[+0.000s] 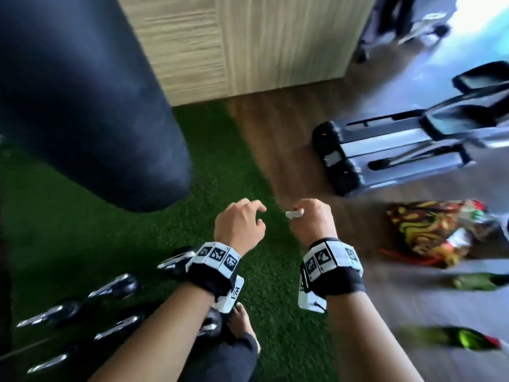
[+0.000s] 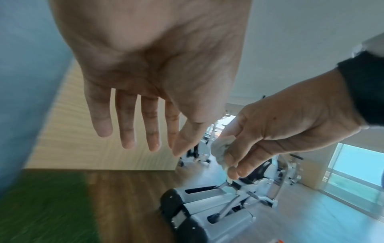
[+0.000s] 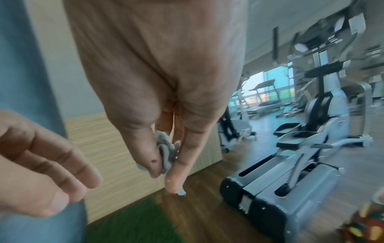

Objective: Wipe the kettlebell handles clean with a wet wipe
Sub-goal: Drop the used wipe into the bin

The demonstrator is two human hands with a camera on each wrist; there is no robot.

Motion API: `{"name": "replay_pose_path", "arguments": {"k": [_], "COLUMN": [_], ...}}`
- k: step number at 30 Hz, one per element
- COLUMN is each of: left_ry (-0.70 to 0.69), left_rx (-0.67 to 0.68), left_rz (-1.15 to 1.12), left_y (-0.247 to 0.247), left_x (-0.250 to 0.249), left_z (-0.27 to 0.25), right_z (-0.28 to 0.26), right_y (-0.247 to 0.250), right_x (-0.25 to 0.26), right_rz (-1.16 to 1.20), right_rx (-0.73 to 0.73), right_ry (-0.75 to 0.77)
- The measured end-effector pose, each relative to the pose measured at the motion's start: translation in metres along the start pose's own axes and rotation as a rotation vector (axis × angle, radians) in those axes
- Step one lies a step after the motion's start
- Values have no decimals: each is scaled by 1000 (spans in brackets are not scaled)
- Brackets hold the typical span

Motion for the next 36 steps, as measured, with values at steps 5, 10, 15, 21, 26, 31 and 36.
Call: {"name": "replay_pose_path", "arguments": {"k": [5,10,15,21,26,31,36], "left_ry": [-275,-606,-945,-1313,-1580,-1693,-1702], "left_rx": [90,214,419,674,804,933,981], "left_rz": [99,187,271,369,465,544,544], "left_y": [-13,-80,-177,-273,-337,-392,-443], "left_x": [-154,-311,-433,-514,-535,-541,-552], "left_z": [-42,-139,-272,-435,-539,-605,-643], "right_z": [-96,-244,-422,-601,-694,-753,-785], "right_y": [101,141,112,43,-13,-55,-84], "right_x": [-128,-299,-450,-544,-576,-593,-621], "right_rz": [180,313,511,678,771,850,872], "right_rx": [-223,-376,-572,-745,-842,-891,-878], "right_ry": [-158,-455,-822,-1203,-1467,-1666,-1743]}}
Point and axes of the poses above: each hand's wrist, its own z-axis towards the middle knuckle, its own y-axis out of the back of the hand, x = y × z, the point moved 8 cm from there along z, towards the middle knuckle, and after that the axes turned 6 degrees about -y, right-handed, at the moved point
